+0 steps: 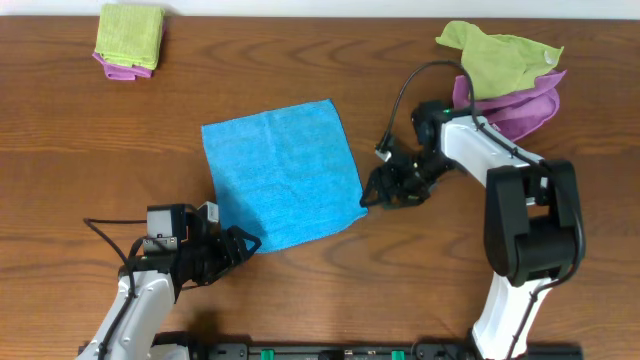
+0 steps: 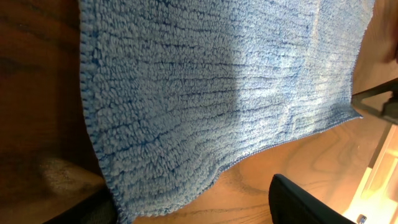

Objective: Fold the cloth
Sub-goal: 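Grasp the near edge corners of the blue cloth with both grippers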

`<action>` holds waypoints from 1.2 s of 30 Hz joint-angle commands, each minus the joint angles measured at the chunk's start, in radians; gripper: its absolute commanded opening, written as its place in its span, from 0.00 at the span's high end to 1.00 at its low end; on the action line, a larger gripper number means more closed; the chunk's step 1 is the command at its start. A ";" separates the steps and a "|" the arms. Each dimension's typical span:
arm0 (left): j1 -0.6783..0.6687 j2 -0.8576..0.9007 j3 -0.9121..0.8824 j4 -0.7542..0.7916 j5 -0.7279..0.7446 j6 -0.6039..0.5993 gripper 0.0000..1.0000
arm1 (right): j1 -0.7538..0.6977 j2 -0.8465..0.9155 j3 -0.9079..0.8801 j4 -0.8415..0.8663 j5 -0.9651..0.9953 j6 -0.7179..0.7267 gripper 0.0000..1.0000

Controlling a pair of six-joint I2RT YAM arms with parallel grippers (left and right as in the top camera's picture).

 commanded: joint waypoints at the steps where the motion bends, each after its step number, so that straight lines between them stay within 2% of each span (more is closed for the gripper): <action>1: -0.004 0.026 -0.043 -0.011 -0.075 -0.008 0.30 | 0.018 -0.005 -0.036 0.026 -0.038 0.026 0.36; 6: -0.004 0.026 -0.043 -0.009 -0.076 -0.008 0.31 | 0.016 -0.005 -0.038 0.063 -0.067 0.060 0.40; 13: -0.004 0.026 -0.043 -0.003 -0.076 -0.012 0.36 | 0.061 -0.005 -0.039 0.112 -0.100 0.093 0.52; 16: -0.004 0.026 -0.043 0.006 -0.076 -0.023 0.47 | 0.067 -0.005 -0.039 0.111 -0.100 0.093 0.62; 20: -0.004 0.026 -0.043 0.016 -0.076 -0.027 0.52 | 0.067 -0.005 -0.039 0.103 -0.098 0.101 0.82; 23: -0.004 0.026 -0.043 0.017 -0.076 -0.031 0.67 | 0.067 -0.005 -0.039 0.099 -0.093 0.109 0.96; 24: -0.004 0.026 -0.042 0.018 -0.076 -0.034 0.76 | 0.067 -0.005 -0.039 0.099 -0.093 0.116 0.98; 26: -0.004 0.026 -0.042 0.030 -0.076 -0.035 0.94 | 0.067 -0.005 -0.039 0.099 -0.093 0.126 0.98; 32: -0.004 0.026 -0.028 0.119 -0.068 -0.089 0.94 | 0.067 -0.005 -0.026 0.100 -0.130 0.138 0.98; 36: -0.004 0.026 0.055 0.128 -0.069 -0.094 0.94 | 0.067 -0.009 0.028 0.099 -0.158 0.138 0.98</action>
